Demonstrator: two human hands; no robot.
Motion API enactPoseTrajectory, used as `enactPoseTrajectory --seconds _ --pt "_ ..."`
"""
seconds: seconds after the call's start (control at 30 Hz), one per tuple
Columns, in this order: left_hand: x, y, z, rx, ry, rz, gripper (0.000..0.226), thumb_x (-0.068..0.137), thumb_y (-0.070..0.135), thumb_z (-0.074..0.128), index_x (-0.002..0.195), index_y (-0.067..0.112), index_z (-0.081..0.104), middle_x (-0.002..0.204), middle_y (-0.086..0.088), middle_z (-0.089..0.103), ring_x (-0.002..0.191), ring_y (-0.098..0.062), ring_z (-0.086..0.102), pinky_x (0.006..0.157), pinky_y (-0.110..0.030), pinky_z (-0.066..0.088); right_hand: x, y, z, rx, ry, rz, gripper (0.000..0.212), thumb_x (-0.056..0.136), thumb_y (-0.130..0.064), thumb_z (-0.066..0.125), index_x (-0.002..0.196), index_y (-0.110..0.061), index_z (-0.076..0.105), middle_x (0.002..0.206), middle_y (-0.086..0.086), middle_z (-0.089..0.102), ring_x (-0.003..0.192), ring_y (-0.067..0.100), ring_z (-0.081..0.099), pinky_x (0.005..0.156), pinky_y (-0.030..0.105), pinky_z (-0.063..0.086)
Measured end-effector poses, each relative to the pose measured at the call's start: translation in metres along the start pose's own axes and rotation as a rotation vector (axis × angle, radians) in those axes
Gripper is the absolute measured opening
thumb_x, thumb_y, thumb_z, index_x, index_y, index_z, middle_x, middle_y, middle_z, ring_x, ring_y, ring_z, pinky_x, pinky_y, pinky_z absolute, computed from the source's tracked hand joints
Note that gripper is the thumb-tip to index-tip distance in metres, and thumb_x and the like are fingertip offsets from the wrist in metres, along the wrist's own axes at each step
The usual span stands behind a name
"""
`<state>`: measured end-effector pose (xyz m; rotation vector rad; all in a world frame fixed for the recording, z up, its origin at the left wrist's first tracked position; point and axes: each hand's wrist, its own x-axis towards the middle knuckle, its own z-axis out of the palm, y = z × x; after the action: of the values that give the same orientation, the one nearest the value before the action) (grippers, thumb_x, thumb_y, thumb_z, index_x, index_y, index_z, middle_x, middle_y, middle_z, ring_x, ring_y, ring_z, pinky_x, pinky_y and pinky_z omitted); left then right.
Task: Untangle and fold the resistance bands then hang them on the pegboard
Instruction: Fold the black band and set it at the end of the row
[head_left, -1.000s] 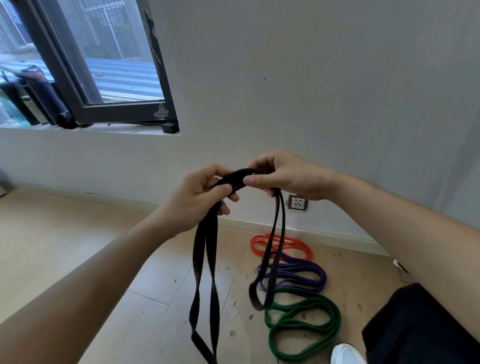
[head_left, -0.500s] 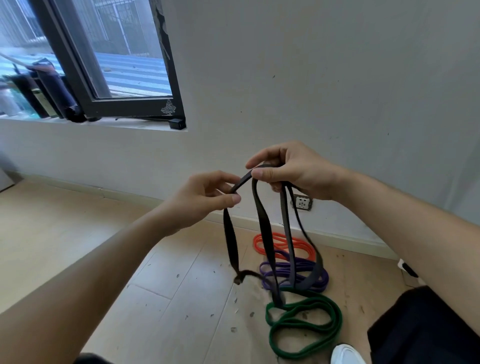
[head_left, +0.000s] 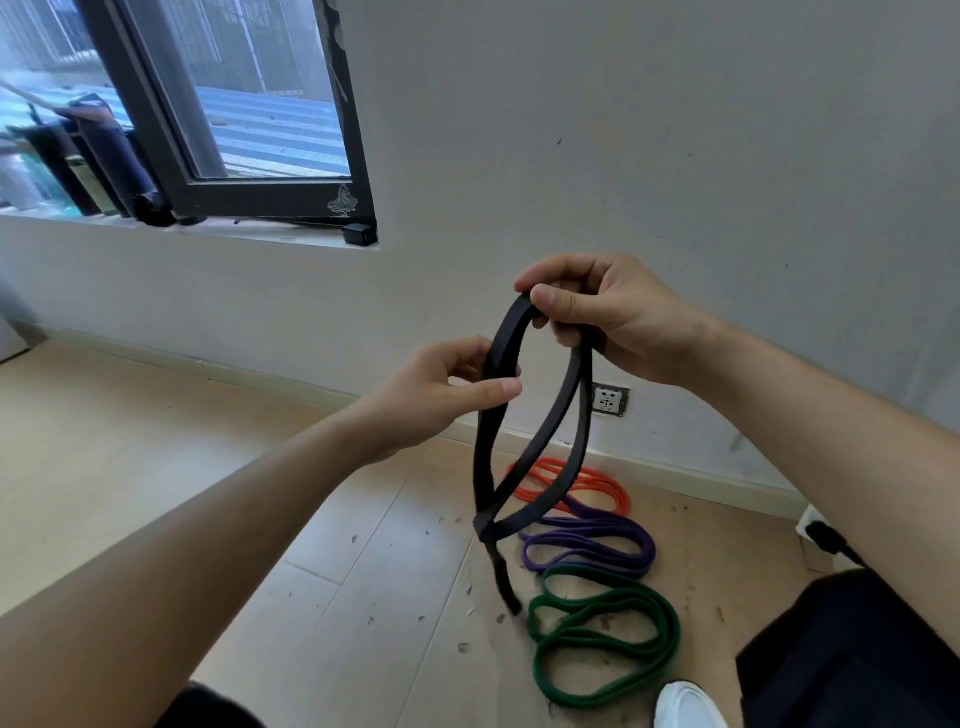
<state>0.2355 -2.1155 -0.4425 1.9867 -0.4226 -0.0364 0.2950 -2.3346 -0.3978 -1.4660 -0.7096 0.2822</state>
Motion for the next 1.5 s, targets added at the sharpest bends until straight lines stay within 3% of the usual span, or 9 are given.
enactPoseTrajectory --seconds 0.13,0.33,0.47,0.6,0.73,0.97,1.2,1.37,1.5 --pt "-0.001 0.002 -0.003 -0.152 -0.059 -0.018 0.021 0.089 0.025 0.068 0.106 0.013 0.064 0.103 -0.008 0.075 0.104 -0.019 0.071 0.095 -0.033 0.054 0.001 -0.001 -0.005 -0.033 -0.010 0.003 0.019 0.081 -0.019 0.073 0.098 -0.012 0.074 0.078 0.009 0.069 0.076 0.030 0.043 0.053 0.022 0.037" --pt "-0.006 0.010 -0.015 -0.238 0.026 -0.031 0.032 0.091 0.022 0.065 0.120 0.007 0.066 0.081 0.001 0.066 0.079 -0.017 0.066 0.081 -0.028 0.057 -0.003 -0.002 -0.019 -0.080 -0.009 0.063 0.028 0.084 -0.015 0.069 0.110 -0.003 0.067 0.071 0.006 0.061 0.053 0.014 0.044 0.053 0.023 0.035" --pt "-0.006 0.017 -0.017 -0.302 0.134 -0.025 0.021 0.098 0.016 0.060 0.114 0.007 0.069 0.078 -0.001 0.063 0.069 -0.015 0.059 0.071 -0.024 0.055 -0.008 0.007 -0.021 -0.191 -0.130 0.220 0.041 0.083 -0.016 0.070 0.121 -0.002 0.064 0.070 0.004 0.055 0.060 0.015 0.052 0.059 0.025 0.046" --pt "-0.007 0.018 -0.010 -0.244 0.123 -0.007 0.020 0.097 0.014 0.062 0.113 0.007 0.071 0.077 0.000 0.065 0.068 -0.014 0.058 0.069 -0.024 0.054 -0.011 0.015 -0.006 -0.449 -0.314 0.290 0.041 0.083 -0.029 0.078 0.119 -0.012 0.068 0.087 0.005 0.069 0.083 0.020 0.069 0.080 0.026 0.054" --pt "-0.005 0.019 -0.006 -0.195 0.126 0.037 0.020 0.096 0.012 0.064 0.113 0.006 0.071 0.080 -0.004 0.067 0.066 -0.013 0.058 0.068 -0.024 0.053 -0.006 0.018 0.015 -0.440 -0.202 0.137 0.039 0.084 -0.033 0.076 0.113 -0.008 0.071 0.100 0.019 0.071 0.093 0.027 0.071 0.089 0.030 0.054" --pt "-0.002 0.013 -0.009 -0.235 0.096 0.027 0.031 0.089 0.029 0.063 0.114 0.010 0.063 0.083 -0.003 0.071 0.082 -0.019 0.070 0.082 -0.028 0.058 -0.001 0.012 0.016 -0.388 -0.090 -0.012 0.021 0.093 -0.021 0.070 0.107 -0.005 0.073 0.075 0.003 0.059 0.070 0.017 0.054 0.066 0.027 0.047" --pt "-0.002 -0.010 -0.006 -0.144 -0.057 -0.035 0.007 0.097 0.012 0.063 0.104 0.013 0.062 0.095 -0.010 0.071 0.097 -0.023 0.070 0.088 -0.032 0.055 0.004 0.008 0.013 -0.330 0.037 -0.123 0.018 0.096 -0.013 0.065 0.104 0.003 0.068 0.069 -0.004 0.050 0.061 0.007 0.045 0.063 0.026 0.042" --pt "-0.004 -0.022 0.003 -0.024 -0.134 -0.097 0.013 0.102 0.012 0.057 0.107 0.002 0.064 0.096 -0.008 0.074 0.095 -0.016 0.071 0.084 -0.024 0.053 0.007 -0.003 0.002 -0.157 0.172 -0.173 0.020 0.100 -0.013 0.059 0.106 0.005 0.064 0.064 -0.007 0.047 0.055 0.010 0.039 0.057 0.027 0.036" --pt "-0.004 -0.022 0.008 -0.157 -0.106 -0.130 0.021 0.104 0.020 0.051 0.116 0.008 0.064 0.098 -0.009 0.075 0.098 -0.021 0.072 0.085 -0.028 0.056 0.007 -0.011 -0.019 -0.088 0.237 -0.168 0.024 0.102 -0.018 0.057 0.109 0.004 0.063 0.063 -0.005 0.042 0.054 0.011 0.036 0.056 0.026 0.033"
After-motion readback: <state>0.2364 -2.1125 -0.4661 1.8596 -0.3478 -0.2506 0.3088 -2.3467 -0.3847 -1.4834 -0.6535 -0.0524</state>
